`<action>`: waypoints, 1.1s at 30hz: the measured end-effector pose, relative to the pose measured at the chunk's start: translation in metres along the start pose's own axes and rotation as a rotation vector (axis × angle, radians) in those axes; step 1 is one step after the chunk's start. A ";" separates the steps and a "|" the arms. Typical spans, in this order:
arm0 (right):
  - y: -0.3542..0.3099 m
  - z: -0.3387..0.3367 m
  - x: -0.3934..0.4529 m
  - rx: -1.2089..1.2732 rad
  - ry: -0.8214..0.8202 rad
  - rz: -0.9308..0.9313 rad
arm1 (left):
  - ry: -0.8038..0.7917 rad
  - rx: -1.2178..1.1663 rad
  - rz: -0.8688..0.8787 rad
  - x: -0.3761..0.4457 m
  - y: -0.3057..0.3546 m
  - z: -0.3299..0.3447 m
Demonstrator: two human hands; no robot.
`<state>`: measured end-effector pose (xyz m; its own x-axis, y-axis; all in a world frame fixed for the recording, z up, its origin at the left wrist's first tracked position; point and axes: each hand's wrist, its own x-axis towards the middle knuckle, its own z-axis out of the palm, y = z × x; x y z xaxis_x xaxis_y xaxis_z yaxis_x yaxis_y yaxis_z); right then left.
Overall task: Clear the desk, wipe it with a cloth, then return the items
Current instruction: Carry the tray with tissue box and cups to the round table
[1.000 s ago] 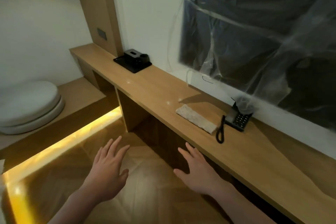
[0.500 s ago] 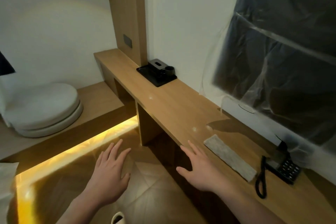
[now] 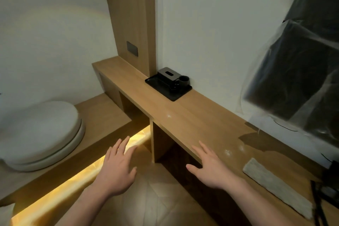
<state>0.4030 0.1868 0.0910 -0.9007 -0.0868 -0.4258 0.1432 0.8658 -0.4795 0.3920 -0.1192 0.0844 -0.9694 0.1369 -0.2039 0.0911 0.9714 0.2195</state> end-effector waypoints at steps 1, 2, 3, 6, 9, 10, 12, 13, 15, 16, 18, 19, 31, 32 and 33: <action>-0.006 0.000 0.009 0.005 -0.001 0.002 | -0.002 -0.004 0.009 0.009 -0.006 -0.005; -0.011 -0.002 0.018 0.007 0.003 0.009 | -0.003 -0.006 0.019 0.019 -0.011 -0.010; -0.016 -0.003 0.029 0.008 0.012 0.019 | -0.003 -0.005 0.028 0.030 -0.016 -0.015; -0.027 -0.009 0.062 0.026 0.048 0.042 | -0.006 0.017 0.039 0.066 -0.032 -0.027; -0.033 -0.014 0.098 0.036 0.055 0.058 | -0.028 0.050 0.045 0.105 -0.048 -0.032; -0.034 -0.016 0.111 0.034 0.053 0.067 | -0.035 0.065 0.049 0.120 -0.053 -0.033; -0.038 -0.020 0.141 0.032 0.048 0.082 | -0.047 0.088 0.056 0.152 -0.065 -0.035; -0.040 -0.023 0.156 0.031 0.049 0.087 | -0.054 0.090 0.056 0.169 -0.070 -0.038; -0.043 -0.028 0.190 0.036 0.050 0.093 | -0.052 0.091 0.056 0.205 -0.079 -0.043; -0.045 -0.032 0.209 0.043 0.045 0.099 | -0.051 0.090 0.059 0.224 -0.083 -0.046; -0.050 -0.039 0.246 0.055 0.029 0.117 | -0.064 0.089 0.054 0.262 -0.093 -0.054; -0.053 -0.043 0.264 0.060 0.019 0.128 | -0.075 0.096 0.051 0.280 -0.099 -0.059; -0.083 -0.093 0.425 0.124 0.033 0.175 | -0.146 0.027 0.092 0.466 -0.133 -0.086; -0.082 -0.096 0.434 0.130 0.033 0.192 | -0.153 0.022 0.106 0.482 -0.133 -0.088; -0.081 -0.098 0.443 0.135 0.034 0.210 | -0.160 0.017 0.122 0.498 -0.133 -0.089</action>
<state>-0.0474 0.1266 0.0165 -0.8583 0.1065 -0.5021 0.3800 0.7894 -0.4821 -0.1236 -0.1975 0.0387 -0.9025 0.2817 -0.3257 0.2107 0.9485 0.2364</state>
